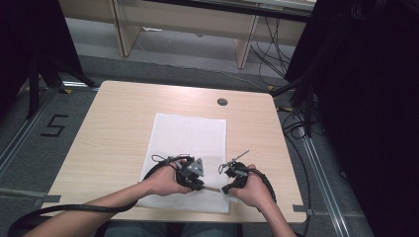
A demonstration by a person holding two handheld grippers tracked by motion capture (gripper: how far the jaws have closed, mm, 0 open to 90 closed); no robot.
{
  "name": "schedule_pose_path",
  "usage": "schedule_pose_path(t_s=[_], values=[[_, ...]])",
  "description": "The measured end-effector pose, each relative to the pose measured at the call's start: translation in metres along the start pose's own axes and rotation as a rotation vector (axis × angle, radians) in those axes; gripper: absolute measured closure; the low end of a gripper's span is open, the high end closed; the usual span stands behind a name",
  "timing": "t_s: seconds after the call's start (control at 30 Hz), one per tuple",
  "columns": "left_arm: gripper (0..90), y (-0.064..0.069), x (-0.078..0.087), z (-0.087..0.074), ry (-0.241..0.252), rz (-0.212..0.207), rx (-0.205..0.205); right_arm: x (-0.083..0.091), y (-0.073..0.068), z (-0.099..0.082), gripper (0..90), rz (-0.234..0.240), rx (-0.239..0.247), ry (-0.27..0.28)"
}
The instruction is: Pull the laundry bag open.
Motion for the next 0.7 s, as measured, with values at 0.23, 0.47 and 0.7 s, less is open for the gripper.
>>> schedule_pose_path(t_s=[0.23, 0.47, 0.7], values=[[81.8, 0.0013, 0.002, 0.0009, 0.009, 0.005, -0.007, 0.0, -0.0004, -0.0001, 90.0, -0.004, -0.001, 0.001], [81.8, 0.0012, 0.0039, -0.0011, 0.027, 0.004, 0.004, 0.0006, -0.0005, -0.0008, 90.0, 0.005, -0.015, -0.01], [81.8, 0.0027, 0.0042, -0.0038, 0.048, 0.009, 0.024, -0.0005, 0.0013, 0.0007, 90.0, 0.006, 0.009, 0.005]])
Point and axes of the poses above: each handheld gripper's, and its own axes: x roughly backward along the jaws, z roughly out of its top, y roughly to its right, the point moved 5 cm from there along -x, roughly forward along the jaws, and after that the axes turned 14 degrees about -x, right-handed, at the moved point
